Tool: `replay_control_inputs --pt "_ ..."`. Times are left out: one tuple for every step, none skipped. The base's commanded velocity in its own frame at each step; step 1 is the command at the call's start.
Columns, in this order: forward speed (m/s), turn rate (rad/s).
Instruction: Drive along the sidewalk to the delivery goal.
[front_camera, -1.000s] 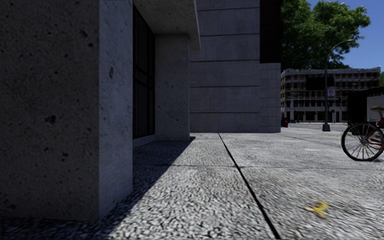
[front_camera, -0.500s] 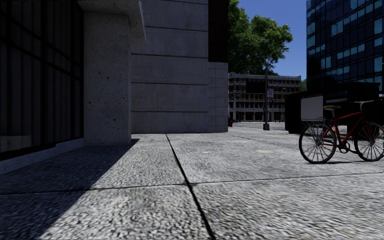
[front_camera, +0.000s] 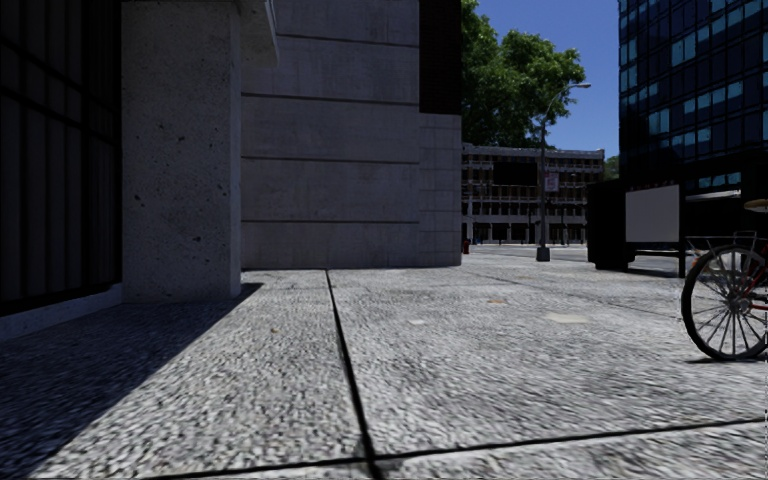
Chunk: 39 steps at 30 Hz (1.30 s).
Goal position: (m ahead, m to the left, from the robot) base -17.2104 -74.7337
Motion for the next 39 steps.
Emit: replay_control_inputs --pt "2.00 0.00" --pt "2.00 0.00" --pt "2.00 0.00" --pt "2.00 0.00" --pt "2.00 0.00" --pt "2.00 -0.01" --pt "2.00 -0.22" --pt "2.00 -0.22" --pt "2.00 -0.38" --pt "2.00 -0.44" --pt "2.00 -0.46" --pt "2.00 -0.46" --pt "2.00 -0.47" --pt "2.00 -0.48" --pt "2.00 -0.52" --pt "2.00 -0.56" --pt "2.00 -0.57" --pt "2.00 -0.57" --pt "2.00 -0.58" --pt "2.00 -0.58" --pt "2.00 -0.58" --pt "2.00 -0.58" --pt "2.00 -0.58" --pt "2.00 -0.58" --pt "2.00 -0.58" --pt "2.00 -0.58" --pt "2.00 -0.58" --pt "2.00 -0.58" --pt "2.00 -0.58" --pt "2.00 -0.58" --pt "2.00 -0.58" --pt "2.00 -0.58" --pt "2.00 -0.58" --pt "2.00 -0.58" --pt "2.00 -0.58" --pt "2.00 -0.58" --pt "2.00 -0.58" --pt "2.00 -0.58" --pt "2.00 -0.58"
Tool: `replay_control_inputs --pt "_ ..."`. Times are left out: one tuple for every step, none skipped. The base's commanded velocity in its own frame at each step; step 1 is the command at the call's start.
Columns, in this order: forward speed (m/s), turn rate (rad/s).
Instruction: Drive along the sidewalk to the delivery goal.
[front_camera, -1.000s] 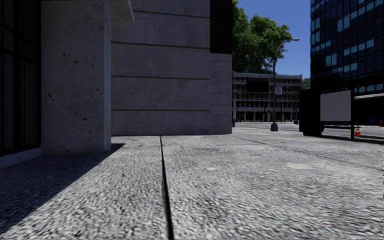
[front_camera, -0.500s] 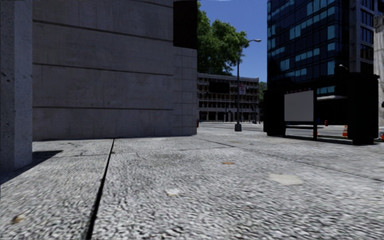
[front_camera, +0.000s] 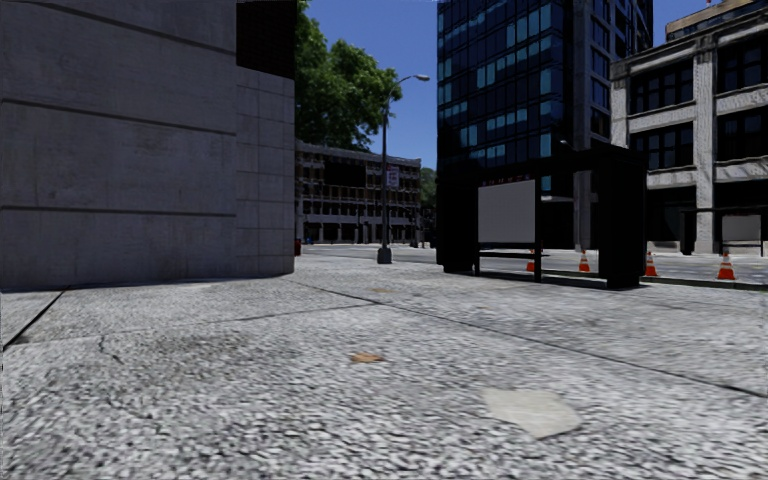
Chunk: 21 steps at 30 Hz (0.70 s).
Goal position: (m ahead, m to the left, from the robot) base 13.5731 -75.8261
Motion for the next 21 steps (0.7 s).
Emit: replay_control_inputs --pt "2.00 -0.57" --pt "2.00 -0.06" --pt "2.00 0.00" --pt "2.00 0.00" --pt "2.00 0.00" --pt "2.00 0.00" --pt "2.00 0.00" --pt "2.00 0.00" --pt "2.00 0.00" --pt "2.00 0.00" --pt "2.00 0.00" --pt "2.00 0.00" --pt "2.00 0.00" --pt "2.00 0.00" --pt "2.00 0.00" --pt "2.00 0.00" --pt "2.00 0.00" --pt "2.00 0.00" --pt "2.00 0.00" --pt "2.00 0.00" --pt "2.00 0.00"
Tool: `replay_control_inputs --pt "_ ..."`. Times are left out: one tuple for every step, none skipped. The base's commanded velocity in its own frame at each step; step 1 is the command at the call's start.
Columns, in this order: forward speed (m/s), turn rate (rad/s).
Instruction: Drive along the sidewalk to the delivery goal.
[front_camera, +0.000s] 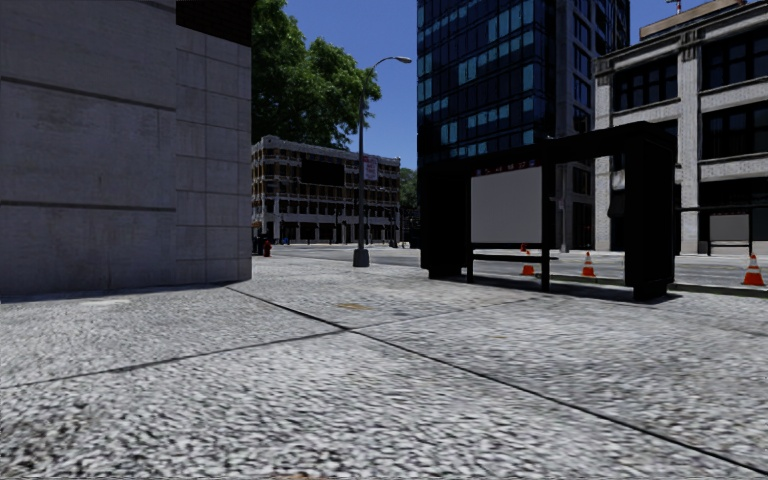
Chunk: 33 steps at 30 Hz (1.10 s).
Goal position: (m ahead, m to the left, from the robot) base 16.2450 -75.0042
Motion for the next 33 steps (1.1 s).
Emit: replay_control_inputs --pt "2.00 0.00" --pt "2.00 0.00" --pt "2.00 0.00" --pt "2.00 0.00" --pt "2.00 0.00" --pt "2.00 0.00" --pt "2.00 0.02" --pt "2.00 0.08" --pt "2.00 0.08" --pt "2.00 0.13" --pt "2.00 0.17" --pt "2.00 0.19" --pt "2.00 0.21" --pt "2.00 0.22" --pt "2.00 0.22" --pt "2.00 0.22" --pt "2.00 0.22" --pt "2.00 0.23" --pt "2.00 0.26" --pt "2.00 0.26" --pt "2.00 0.28" --pt "2.00 0.28" --pt "2.00 0.28" --pt "2.00 0.24" --pt "2.00 0.24" --pt "2.00 0.14" --pt "2.00 0.04" --pt "2.00 0.00" --pt "2.00 0.00" --pt "2.00 0.00" --pt "2.00 0.00" --pt "2.00 0.00" --pt "2.00 0.00"
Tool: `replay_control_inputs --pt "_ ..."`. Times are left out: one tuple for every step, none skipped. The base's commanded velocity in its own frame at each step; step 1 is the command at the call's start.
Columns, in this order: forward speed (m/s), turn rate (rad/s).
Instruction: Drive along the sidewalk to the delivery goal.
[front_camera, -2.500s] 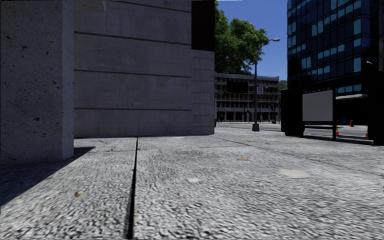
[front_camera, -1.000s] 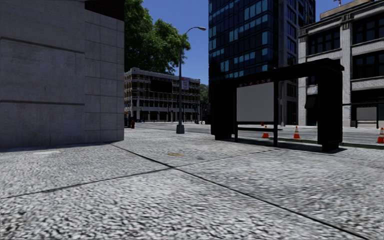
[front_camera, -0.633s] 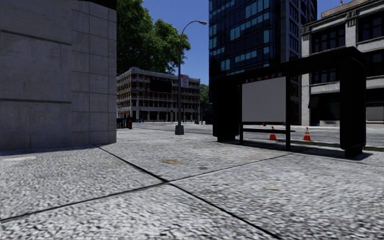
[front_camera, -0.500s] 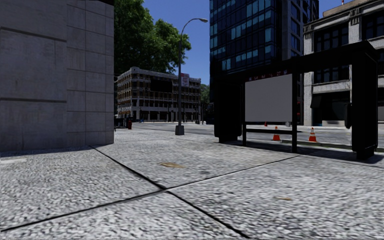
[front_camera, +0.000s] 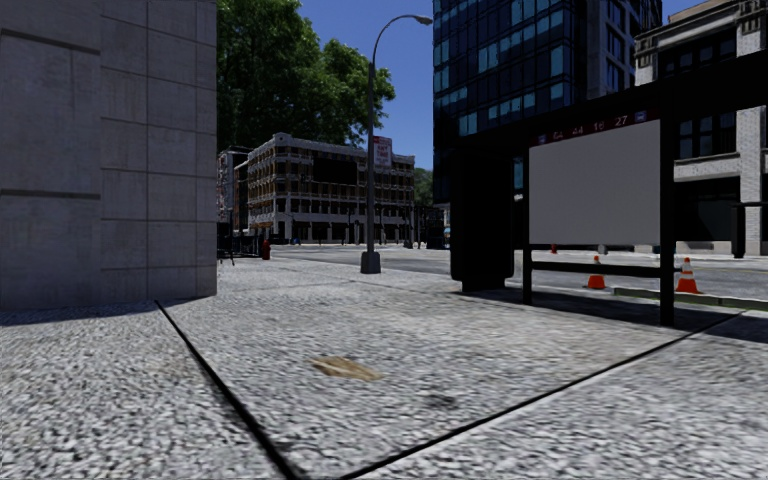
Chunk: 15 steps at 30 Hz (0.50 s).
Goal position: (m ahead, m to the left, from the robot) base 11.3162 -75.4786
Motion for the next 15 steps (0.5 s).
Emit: replay_control_inputs --pt "2.00 0.00" --pt "2.00 0.00" --pt "2.00 0.00" --pt "2.00 0.00" --pt "2.00 0.00" --pt "2.00 0.02" --pt "2.00 0.02" --pt "2.00 0.06" --pt "2.00 0.08" --pt "2.00 0.09" --pt "2.00 0.12" --pt "2.00 0.12" --pt "2.00 0.13" --pt "2.00 0.13" --pt "2.00 0.13"
